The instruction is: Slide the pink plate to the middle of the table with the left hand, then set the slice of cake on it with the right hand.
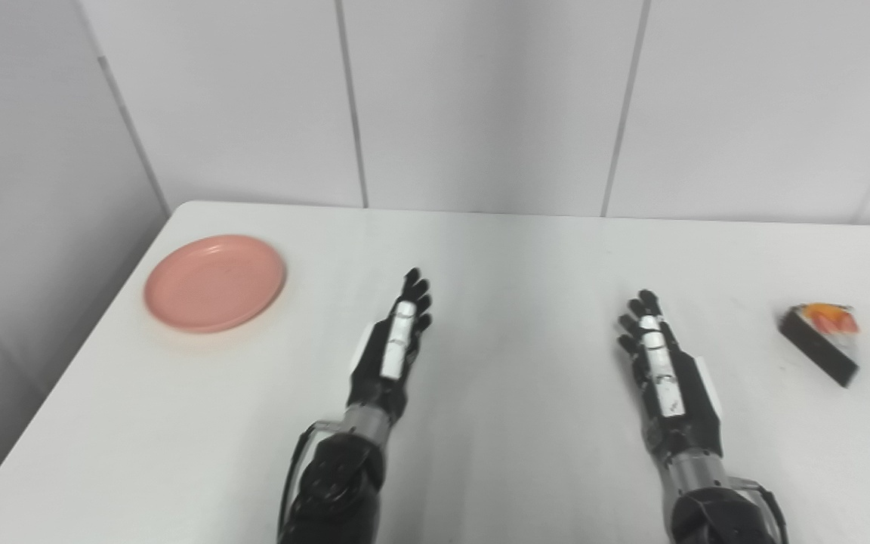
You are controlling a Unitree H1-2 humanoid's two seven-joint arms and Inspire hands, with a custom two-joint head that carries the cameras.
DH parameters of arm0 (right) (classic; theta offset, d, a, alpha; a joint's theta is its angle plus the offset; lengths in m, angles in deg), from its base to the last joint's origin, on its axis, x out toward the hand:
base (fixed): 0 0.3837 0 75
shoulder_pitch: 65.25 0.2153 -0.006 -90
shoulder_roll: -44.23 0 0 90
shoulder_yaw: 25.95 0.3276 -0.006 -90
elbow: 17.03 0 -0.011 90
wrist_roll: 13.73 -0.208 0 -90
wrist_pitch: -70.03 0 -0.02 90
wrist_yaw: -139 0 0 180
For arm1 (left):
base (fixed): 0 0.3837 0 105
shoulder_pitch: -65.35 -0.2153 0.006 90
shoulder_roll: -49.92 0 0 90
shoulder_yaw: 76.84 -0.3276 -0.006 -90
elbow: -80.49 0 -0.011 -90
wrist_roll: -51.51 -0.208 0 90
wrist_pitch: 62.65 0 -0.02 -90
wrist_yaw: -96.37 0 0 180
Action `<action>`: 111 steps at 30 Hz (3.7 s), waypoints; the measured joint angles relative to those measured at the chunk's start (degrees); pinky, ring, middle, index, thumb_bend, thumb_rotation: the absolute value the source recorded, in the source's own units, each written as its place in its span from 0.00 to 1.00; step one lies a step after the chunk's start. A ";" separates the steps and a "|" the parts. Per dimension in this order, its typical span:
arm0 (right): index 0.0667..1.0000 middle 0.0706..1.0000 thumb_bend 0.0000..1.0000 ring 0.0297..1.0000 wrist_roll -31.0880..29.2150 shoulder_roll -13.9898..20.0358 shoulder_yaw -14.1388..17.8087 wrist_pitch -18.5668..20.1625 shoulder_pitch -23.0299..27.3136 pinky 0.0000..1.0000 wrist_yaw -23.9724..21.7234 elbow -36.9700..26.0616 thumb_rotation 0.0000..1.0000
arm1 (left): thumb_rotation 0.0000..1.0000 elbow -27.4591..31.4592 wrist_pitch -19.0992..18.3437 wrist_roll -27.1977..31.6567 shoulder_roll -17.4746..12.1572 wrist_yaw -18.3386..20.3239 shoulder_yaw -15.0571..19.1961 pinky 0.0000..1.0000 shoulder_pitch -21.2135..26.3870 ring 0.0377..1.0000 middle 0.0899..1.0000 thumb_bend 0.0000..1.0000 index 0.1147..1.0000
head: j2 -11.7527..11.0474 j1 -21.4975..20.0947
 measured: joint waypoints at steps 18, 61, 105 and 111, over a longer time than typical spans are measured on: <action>1.00 1.00 0.52 1.00 -1.61 2.57 0.58 -1.55 0.24 1.00 -2.80 0.44 1.00 | 1.00 -3.90 4.66 2.48 -5.35 -6.17 11.25 0.97 7.80 0.93 0.91 0.68 0.92 | -2.29 4.14; 1.00 1.00 0.48 1.00 -4.06 4.27 1.49 -3.95 1.92 1.00 -5.44 3.06 1.00 | 1.00 -25.98 18.57 4.53 -22.16 -19.80 25.13 0.75 14.01 0.73 0.72 0.73 0.72 | -4.31 10.73; 1.00 1.00 0.45 1.00 -3.10 5.21 0.52 -3.85 -0.54 1.00 -5.32 -0.24 1.00 | 1.00 -33.13 13.42 10.04 -23.18 -6.05 18.25 1.00 15.66 1.00 1.00 0.71 1.00 | -3.25 10.29; 1.00 1.00 0.45 1.00 -2.79 5.19 0.53 -3.84 -0.60 1.00 -5.31 -0.33 1.00 | 1.00 -33.14 13.40 10.49 -23.16 -5.36 18.16 1.00 15.66 1.00 1.00 0.73 1.00 | -3.17 9.94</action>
